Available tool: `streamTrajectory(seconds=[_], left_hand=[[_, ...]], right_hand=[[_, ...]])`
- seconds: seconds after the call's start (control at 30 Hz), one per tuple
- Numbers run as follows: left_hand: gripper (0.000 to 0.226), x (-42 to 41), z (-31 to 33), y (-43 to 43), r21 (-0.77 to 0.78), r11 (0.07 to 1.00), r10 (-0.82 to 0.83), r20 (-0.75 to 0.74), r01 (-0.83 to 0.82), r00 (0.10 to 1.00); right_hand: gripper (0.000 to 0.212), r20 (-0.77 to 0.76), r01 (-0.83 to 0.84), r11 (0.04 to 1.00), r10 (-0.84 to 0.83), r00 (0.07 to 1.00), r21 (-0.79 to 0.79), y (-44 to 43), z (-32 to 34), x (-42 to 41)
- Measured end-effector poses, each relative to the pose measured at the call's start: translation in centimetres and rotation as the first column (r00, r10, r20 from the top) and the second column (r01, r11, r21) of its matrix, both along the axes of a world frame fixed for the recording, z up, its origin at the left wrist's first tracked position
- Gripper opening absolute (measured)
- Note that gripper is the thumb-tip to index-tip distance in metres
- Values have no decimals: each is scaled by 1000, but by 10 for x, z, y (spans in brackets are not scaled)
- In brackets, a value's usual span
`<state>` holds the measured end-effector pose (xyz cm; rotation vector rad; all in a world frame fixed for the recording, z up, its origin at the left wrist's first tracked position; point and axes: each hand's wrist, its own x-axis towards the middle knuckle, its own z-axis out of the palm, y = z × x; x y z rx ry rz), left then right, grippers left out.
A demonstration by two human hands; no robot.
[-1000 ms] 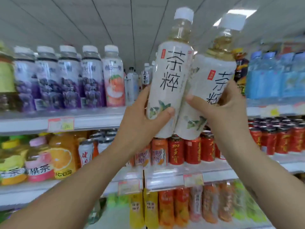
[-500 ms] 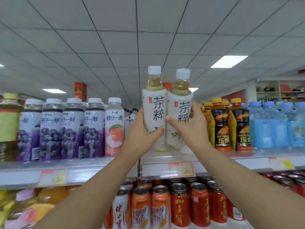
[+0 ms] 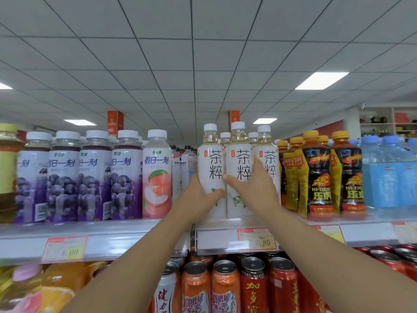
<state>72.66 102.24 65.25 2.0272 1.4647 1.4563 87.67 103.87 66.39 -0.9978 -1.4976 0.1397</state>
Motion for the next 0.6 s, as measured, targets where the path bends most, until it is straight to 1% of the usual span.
streamTrajectory(seconds=[0.07, 0.1, 0.13, 0.17, 0.2, 0.23, 0.27, 0.3, 0.33, 0.4, 0.47, 0.53, 0.57, 0.6], left_hand=[[74, -1, 4, 3, -49, 999, -19, -30, 18, 999], [79, -1, 5, 4, -46, 999, -21, -45, 19, 999], [85, -1, 4, 3, -9, 1000, 2, -70, -2, 998], [91, -1, 1, 1, 67, 997, 57, -106, -50, 993], [93, 1, -3, -6, 169, 980, 136, -156, -109, 978], [87, 4, -8, -13, 276, 948, 220, -221, -156, 950], [77, 6, -12, -21, 354, 919, 287, -293, -175, 912], [66, 9, -15, -27, 383, 906, 327, -362, -180, 873], [58, 10, -17, -29, 377, 907, 346, -420, -185, 839], [49, 9, -17, -25, 323, 924, 344, -474, -204, 811], [46, 8, -7, -16, 238, 949, 302, -477, -209, 826], [44, 5, 5, -6, 115, 970, 242, -468, -213, 850], [43, 3, 10, 0, 66, 975, 219, -466, -214, 857], [42, 1, 14, 5, 29, 977, 200, -464, -211, 863]], right_hand=[[101, 115, 32, 999, -27, 993, -41, -1, -1, 2], [108, 196, 59, 998, -50, 979, -39, -5, -4, 4], [110, 287, 96, 995, -92, 953, 1, -11, -10, 7], [106, 380, 142, 985, -168, 910, 95, -19, -18, 10], [97, 456, 183, 956, -272, 847, 230, -25, -27, 13], [85, 499, 197, 908, -373, 782, 370, -29, -35, 17], [72, 518, 187, 865, -438, 735, 466, -29, -43, 21], [60, 542, 175, 847, -466, 700, 502, -28, -49, 25], [51, 579, 177, 849, -477, 661, 497, -26, -53, 28], [46, 636, 202, 870, -471, 611, 449, -24, -57, 31], [50, 649, 222, 892, -441, 620, 394, -25, -55, 29], [54, 669, 249, 900, -434, 603, 359, -25, -53, 28], [59, 695, 256, 911, -411, 590, 322, -26, -51, 27], [69, 722, 253, 923, -385, 575, 290, -27, -49, 26]])
